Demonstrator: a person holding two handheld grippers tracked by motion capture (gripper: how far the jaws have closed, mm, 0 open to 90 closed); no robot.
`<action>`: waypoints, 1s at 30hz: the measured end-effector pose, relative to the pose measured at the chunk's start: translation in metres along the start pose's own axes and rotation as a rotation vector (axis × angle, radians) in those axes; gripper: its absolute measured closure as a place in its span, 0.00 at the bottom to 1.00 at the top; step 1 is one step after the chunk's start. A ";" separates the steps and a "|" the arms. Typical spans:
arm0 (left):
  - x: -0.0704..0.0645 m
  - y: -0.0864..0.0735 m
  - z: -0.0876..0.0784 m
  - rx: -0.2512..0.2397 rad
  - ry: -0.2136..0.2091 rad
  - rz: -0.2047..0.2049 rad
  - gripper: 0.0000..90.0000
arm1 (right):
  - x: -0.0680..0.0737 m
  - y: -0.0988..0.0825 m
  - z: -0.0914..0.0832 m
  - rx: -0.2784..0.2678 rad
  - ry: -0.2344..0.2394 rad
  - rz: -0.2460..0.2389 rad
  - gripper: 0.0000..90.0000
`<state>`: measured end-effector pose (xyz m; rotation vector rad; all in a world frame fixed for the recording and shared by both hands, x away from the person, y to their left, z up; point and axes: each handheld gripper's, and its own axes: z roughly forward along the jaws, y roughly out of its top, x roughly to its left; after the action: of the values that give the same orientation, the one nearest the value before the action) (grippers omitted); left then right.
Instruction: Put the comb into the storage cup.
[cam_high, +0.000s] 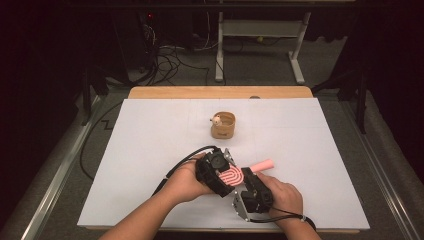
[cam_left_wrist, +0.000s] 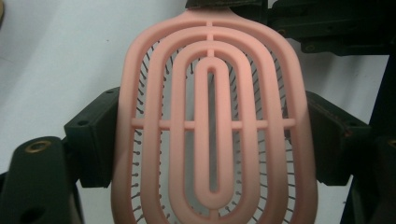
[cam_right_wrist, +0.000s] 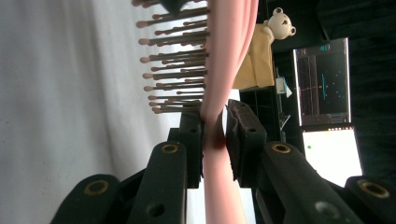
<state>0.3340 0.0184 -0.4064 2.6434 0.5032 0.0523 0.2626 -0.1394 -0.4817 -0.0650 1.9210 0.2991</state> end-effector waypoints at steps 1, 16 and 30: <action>0.000 0.000 0.000 -0.003 -0.001 0.000 0.21 | 0.000 0.000 0.000 -0.004 -0.003 0.004 0.87; 0.002 0.000 -0.005 -0.020 -0.006 -0.002 0.21 | -0.001 0.002 -0.001 -0.003 -0.010 0.000 0.89; 0.004 -0.001 -0.007 -0.043 -0.017 -0.005 0.21 | -0.001 0.002 -0.002 -0.001 -0.027 0.000 0.90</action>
<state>0.3369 0.0238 -0.4012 2.5980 0.4979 0.0385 0.2605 -0.1379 -0.4796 -0.0614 1.8945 0.2998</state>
